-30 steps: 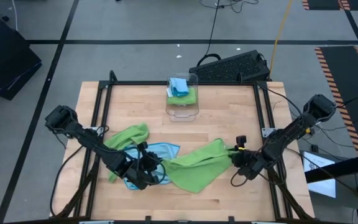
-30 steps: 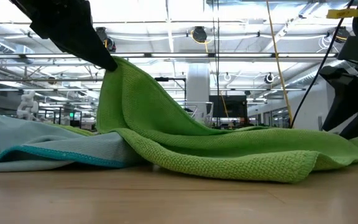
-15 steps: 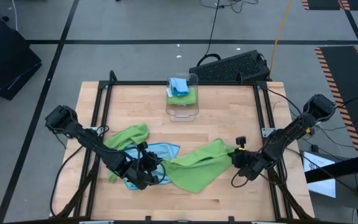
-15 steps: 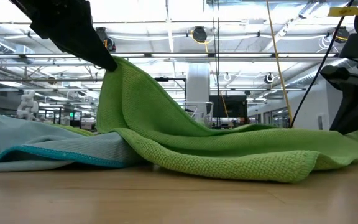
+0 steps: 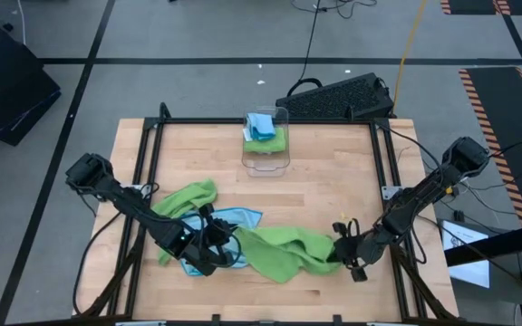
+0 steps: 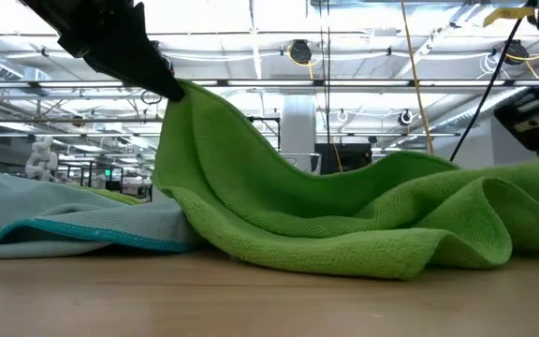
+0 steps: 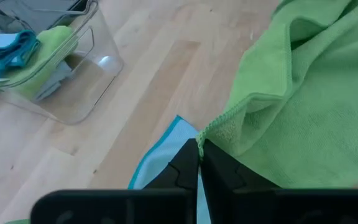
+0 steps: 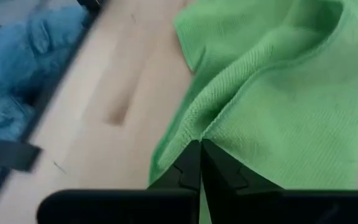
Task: Fold microfiber towels
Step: Fold the right green towel
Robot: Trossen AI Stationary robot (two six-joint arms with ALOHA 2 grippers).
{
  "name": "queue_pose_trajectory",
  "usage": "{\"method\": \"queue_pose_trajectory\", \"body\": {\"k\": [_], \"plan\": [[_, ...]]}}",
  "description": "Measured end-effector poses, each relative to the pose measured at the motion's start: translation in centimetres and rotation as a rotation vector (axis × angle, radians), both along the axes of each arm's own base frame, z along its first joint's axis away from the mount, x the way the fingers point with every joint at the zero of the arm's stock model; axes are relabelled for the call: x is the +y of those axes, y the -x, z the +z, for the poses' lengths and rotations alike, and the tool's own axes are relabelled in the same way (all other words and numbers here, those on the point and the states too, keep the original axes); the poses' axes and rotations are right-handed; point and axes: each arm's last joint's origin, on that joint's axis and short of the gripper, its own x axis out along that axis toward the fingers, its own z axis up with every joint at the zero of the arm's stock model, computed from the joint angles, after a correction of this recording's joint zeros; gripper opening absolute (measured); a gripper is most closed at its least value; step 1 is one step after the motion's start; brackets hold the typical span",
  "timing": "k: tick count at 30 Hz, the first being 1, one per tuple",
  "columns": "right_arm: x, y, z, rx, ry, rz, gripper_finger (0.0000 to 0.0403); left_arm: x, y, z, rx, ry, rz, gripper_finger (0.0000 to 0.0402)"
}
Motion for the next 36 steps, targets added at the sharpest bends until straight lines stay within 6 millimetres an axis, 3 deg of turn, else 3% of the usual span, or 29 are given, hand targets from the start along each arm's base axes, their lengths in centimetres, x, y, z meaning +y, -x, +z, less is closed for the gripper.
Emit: {"method": "queue_pose_trajectory", "body": {"k": [8, 16, 22, 29, 36], "plan": [[-1.4, 0.4, 0.2, -0.031, 0.163, -0.132, 0.0028, 0.3, -0.1, 0.0, 0.001, -0.010, 0.010, 0.0005], [-1.3, 0.4, 0.3, -0.022, 0.114, -0.142, 0.0119, 0.9, -0.5, 0.0, -0.001, -0.006, 0.032, 0.0018], [-1.5, 0.6, -0.1, -0.026, 0.181, -0.087, 0.0170, 0.8, -0.5, 0.0, 0.000, 0.000, 0.029, 0.0005], [-1.8, 1.9, -2.0, 0.034, 0.219, -0.001, 0.0167, 0.8, -0.5, 0.0, 0.000, 0.005, 0.029, 0.0016], [-1.5, 1.9, -1.9, -0.052, 0.301, 0.090, 0.0156, 0.8, -0.5, 0.0, 0.001, 0.003, 0.027, 0.0012]]}}
